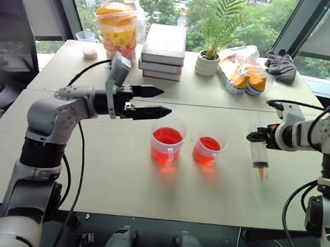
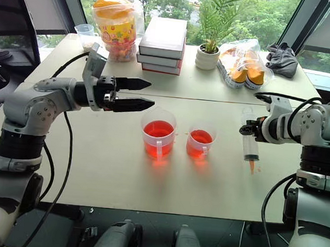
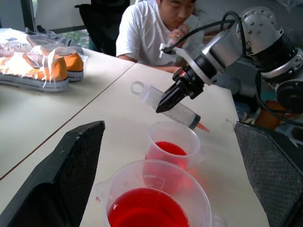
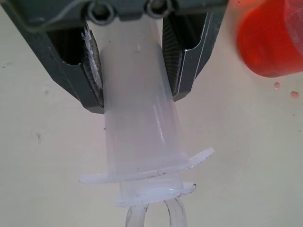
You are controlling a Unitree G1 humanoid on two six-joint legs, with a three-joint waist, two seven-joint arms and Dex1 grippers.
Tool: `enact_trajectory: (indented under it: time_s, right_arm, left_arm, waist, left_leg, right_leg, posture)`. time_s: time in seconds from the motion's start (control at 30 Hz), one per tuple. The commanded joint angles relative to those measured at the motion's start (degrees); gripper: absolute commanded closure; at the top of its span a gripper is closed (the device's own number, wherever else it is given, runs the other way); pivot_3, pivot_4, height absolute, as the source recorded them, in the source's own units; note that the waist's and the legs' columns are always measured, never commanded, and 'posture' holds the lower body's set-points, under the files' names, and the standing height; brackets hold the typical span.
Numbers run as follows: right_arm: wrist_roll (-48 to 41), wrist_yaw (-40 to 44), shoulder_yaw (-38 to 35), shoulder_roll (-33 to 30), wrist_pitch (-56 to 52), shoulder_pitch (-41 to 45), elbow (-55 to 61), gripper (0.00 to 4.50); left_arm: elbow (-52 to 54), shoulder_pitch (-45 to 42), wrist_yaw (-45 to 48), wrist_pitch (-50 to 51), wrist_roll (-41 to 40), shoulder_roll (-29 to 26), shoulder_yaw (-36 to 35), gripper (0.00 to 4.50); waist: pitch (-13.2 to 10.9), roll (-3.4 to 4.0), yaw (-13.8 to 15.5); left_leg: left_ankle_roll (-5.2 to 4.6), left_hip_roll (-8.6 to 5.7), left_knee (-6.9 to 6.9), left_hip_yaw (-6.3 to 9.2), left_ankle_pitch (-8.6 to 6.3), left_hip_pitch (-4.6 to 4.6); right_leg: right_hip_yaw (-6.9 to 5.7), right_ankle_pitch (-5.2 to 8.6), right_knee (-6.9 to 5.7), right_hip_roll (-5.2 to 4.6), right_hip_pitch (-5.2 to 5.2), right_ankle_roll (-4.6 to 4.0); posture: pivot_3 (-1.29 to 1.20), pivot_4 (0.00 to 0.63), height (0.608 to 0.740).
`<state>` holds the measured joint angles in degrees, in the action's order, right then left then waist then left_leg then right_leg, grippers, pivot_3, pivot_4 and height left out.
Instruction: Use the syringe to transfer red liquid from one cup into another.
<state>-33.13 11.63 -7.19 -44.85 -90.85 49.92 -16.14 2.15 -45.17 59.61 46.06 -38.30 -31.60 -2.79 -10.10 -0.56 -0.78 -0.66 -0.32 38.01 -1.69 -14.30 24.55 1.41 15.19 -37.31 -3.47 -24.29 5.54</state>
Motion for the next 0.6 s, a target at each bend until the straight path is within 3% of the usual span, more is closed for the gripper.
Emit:
enact_trajectory:
  time_s: [0.03,0.07,0.27,0.5,0.6]
  right_arm:
    - [2.1,2.2,0.2,-0.3,1.6,0.5,-1.2,3.13]
    - [2.7,2.7,0.4,-0.3,2.0,0.5,-1.8,3.13]
    - [3.5,5.5,-0.8,-0.8,1.2,1.1,0.4,0.09]
    - [0.8,12.0,-1.6,-7.8,2.3,-1.4,16.0,0.03]
    - [-3.5,17.8,-6.2,-10.8,4.8,-4.5,25.1,0.03]
  left_arm:
    - [2.5,-0.2,-0.5,0.2,-1.6,-0.8,-1.7,0.02]
    - [2.7,-0.1,-0.7,0.3,-1.7,-0.9,-1.7,0.02]
    - [3.6,0.6,-1.2,0.6,-2.0,-1.6,-1.3,0.00]
    - [3.9,0.8,-0.7,0.6,-1.7,-2.4,-0.9,0.00]
    - [3.9,1.1,-0.2,0.7,-1.7,-3.4,-0.9,0.00]
  waist:
    - [0.0,0.00,0.0]
    - [0.0,0.00,0.0]
    - [0.0,0.00,0.0]
    - [0.0,0.01,0.2]
    - [0.0,0.01,0.1]
  left_leg:
    - [0.00,-0.01,0.01,0.00,0.00,0.00]
    - [0.00,-0.01,0.01,-0.01,0.00,0.00]
    - [0.00,0.00,0.01,0.00,0.00,0.00]
    - [0.00,0.00,0.00,0.01,0.00,0.01]
    - [-0.01,0.00,-0.01,0.03,-0.01,0.01]
  right_leg:
    - [0.00,0.00,0.00,0.01,0.00,0.00]
    - [0.00,0.00,0.00,0.02,0.00,0.00]
    - [0.00,0.00,0.00,0.06,0.00,0.00]
    - [-0.01,0.00,0.01,0.05,-0.01,0.01]
    - [-0.02,0.01,0.05,0.05,0.00,0.01]
  posture:
    - [0.00,0.150,0.740]
    - [0.00,0.150,0.740]
    - [0.00,0.150,0.740]
    - [0.00,0.150,0.740]
    - [0.00,0.150,0.740]
